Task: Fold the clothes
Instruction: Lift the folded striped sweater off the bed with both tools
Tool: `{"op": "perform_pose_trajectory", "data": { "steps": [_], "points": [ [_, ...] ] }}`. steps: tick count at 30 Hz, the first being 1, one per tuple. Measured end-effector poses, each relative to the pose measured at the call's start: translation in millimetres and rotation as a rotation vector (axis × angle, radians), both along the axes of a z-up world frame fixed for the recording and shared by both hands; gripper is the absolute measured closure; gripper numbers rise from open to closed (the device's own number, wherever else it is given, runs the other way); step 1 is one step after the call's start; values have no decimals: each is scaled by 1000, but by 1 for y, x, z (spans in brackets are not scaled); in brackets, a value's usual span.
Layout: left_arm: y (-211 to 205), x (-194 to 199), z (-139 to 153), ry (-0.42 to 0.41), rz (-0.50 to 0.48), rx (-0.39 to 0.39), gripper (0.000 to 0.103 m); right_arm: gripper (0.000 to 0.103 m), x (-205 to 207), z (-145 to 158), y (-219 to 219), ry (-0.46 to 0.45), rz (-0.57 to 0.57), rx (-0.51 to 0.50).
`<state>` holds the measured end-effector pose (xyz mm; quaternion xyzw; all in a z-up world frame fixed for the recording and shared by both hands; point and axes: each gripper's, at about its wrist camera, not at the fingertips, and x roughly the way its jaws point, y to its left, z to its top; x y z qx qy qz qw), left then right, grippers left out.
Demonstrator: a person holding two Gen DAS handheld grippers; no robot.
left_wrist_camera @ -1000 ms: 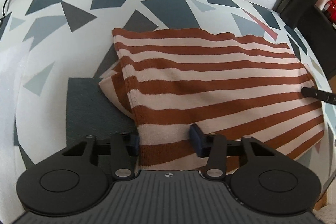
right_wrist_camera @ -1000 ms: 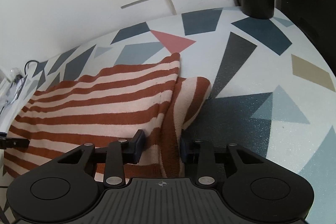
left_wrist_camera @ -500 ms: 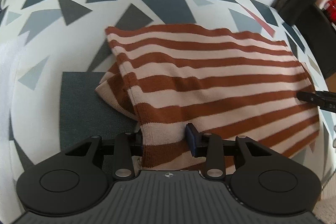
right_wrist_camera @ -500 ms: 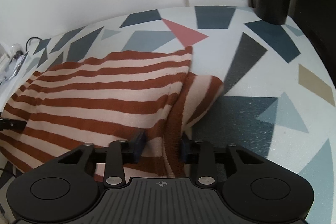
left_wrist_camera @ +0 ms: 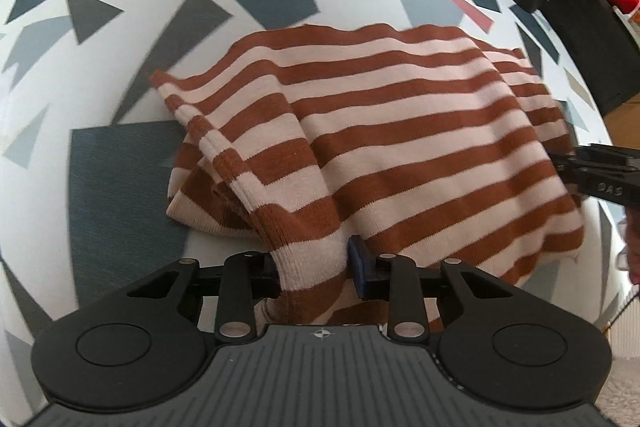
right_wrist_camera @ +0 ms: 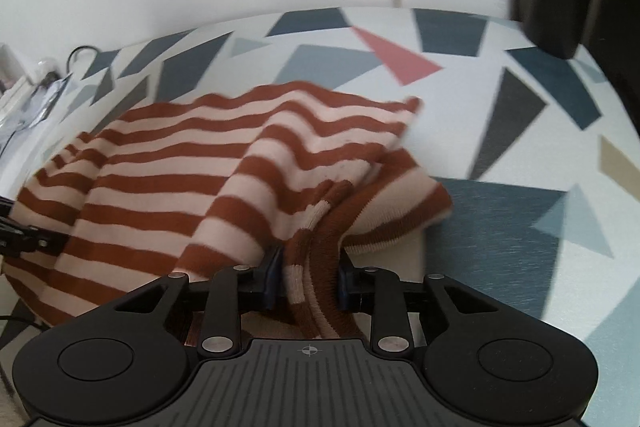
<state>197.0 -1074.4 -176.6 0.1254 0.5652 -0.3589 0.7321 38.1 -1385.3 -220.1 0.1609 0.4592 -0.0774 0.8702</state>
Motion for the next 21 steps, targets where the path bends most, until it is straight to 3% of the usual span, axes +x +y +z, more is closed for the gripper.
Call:
{"op": "perform_pose_trajectory", "data": {
  "steps": [14, 21],
  "points": [
    [-3, -10, -3, -19, 29, -30, 72, 77, 10, 3, 19, 16, 75, -73],
    [-5, -11, -5, -23, 54, -83, 72, 77, 10, 3, 25, 4, 102, -100]
  ]
}}
